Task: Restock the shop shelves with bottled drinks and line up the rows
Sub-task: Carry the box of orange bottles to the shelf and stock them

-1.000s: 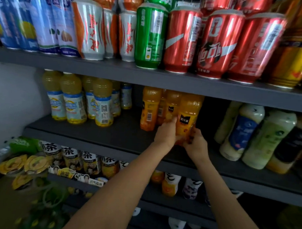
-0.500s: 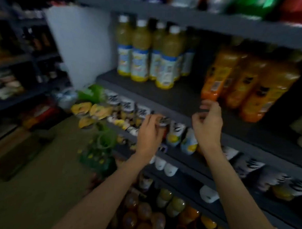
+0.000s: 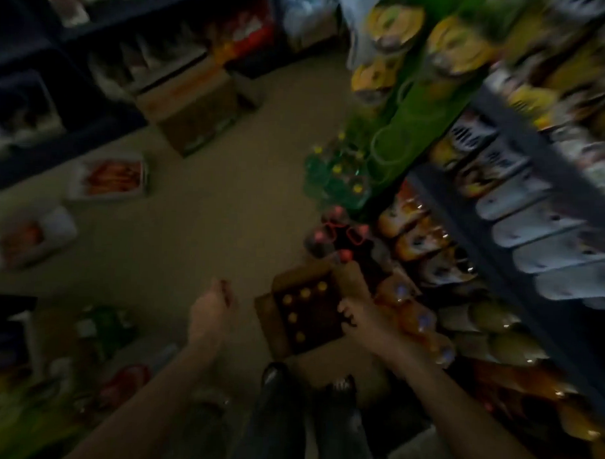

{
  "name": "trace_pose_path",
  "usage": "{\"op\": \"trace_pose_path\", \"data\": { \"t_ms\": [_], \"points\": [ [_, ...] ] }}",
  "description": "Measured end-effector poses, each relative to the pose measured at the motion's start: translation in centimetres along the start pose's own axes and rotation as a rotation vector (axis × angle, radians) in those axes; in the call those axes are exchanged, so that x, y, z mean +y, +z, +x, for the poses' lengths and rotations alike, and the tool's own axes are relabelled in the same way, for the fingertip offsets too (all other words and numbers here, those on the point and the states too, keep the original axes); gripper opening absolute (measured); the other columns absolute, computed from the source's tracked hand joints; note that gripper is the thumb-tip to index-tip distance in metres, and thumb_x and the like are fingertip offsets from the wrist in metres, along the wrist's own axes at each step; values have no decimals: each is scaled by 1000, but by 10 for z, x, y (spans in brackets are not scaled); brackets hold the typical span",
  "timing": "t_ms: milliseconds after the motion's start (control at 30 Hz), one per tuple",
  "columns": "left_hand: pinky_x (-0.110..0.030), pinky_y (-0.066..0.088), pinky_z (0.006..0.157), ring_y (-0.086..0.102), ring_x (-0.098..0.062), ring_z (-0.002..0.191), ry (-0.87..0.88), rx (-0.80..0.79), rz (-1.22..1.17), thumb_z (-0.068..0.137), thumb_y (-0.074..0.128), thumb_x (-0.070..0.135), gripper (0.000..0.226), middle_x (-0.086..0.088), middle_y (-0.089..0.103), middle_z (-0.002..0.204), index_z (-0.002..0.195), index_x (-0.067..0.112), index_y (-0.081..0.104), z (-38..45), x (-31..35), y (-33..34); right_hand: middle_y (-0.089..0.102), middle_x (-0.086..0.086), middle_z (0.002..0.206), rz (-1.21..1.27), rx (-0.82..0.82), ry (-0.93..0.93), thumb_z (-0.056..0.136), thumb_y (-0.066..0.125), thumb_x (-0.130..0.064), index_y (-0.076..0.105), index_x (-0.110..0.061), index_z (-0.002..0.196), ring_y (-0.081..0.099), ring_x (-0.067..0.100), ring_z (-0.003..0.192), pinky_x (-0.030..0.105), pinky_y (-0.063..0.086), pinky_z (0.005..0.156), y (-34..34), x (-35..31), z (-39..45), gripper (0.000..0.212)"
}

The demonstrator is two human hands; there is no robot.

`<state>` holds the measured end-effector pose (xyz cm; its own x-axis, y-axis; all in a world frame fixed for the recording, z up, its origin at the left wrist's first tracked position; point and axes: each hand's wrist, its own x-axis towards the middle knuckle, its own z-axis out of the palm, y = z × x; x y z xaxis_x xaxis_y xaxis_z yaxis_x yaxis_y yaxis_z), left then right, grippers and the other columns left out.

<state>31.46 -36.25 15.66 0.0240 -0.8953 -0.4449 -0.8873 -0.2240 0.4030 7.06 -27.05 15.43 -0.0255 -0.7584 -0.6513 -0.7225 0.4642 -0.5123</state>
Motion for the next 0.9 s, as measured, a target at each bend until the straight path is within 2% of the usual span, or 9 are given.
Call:
{"op": "trace_pose_path", "data": {
  "t_ms": [100,200,333,433,533,600,700,800,900],
  "points": [
    [-41,44,83,61,-37,98,86,-138,42,95,42,12,28,-23,64,106,117,-1,53,32,-27,50,52,2,97,96,-60,34,89,56,-7,54,-9,107,54,23,96,35,45,90,55,31,56,18],
    [-41,48,80,62,-35,91,205,-279,-45,88,45,12,27,-20,63,98,110,1,57,51,-44,108,47,-2,87,184,-59,154,86,61,-5,54,-3,108,55,31,100,41,45,92,105,61,104,23],
    [-42,50,75,62,-31,82,325,-295,-11,88,45,10,29,-15,63,94,115,4,53,84,-73,169,51,5,103,129,-83,169,85,65,-14,55,-5,116,53,24,106,31,44,88,172,90,178,33],
    [-36,49,76,60,-23,85,369,-253,-39,88,49,7,27,-9,60,99,115,8,52,112,-92,199,53,10,119,24,-76,108,84,65,-13,54,-9,119,51,26,113,33,44,90,221,106,232,37],
    [-40,51,75,61,-23,83,438,-217,-130,89,50,7,26,-10,62,97,114,8,52,133,-103,216,45,13,130,-128,-10,93,85,60,-10,48,-10,127,47,31,118,36,44,94,262,119,277,44],
    [-37,51,74,62,-21,83,462,-165,-128,91,47,9,23,-8,63,98,113,10,53,140,-109,223,40,13,135,-191,12,120,86,58,-6,42,-10,133,46,32,120,37,42,96,281,126,298,50],
    [-36,50,68,61,-20,78,477,-95,-115,89,49,9,22,-7,63,96,110,10,54,144,-115,223,43,14,134,-253,25,96,87,54,-1,45,-7,130,49,30,117,34,42,94,297,132,313,45],
    [-33,46,67,57,-18,78,504,-97,-63,89,51,11,21,-6,61,96,110,10,55,139,-117,215,52,14,126,-194,68,111,88,56,-5,52,-5,122,53,29,113,34,47,88,286,126,307,34],
    [-32,46,76,56,-19,84,554,-171,-14,86,55,8,32,-7,60,101,118,10,53,133,-107,212,61,8,104,-69,96,102,81,67,-16,60,-8,100,58,26,103,23,41,72,239,106,280,21]
  ]
}}
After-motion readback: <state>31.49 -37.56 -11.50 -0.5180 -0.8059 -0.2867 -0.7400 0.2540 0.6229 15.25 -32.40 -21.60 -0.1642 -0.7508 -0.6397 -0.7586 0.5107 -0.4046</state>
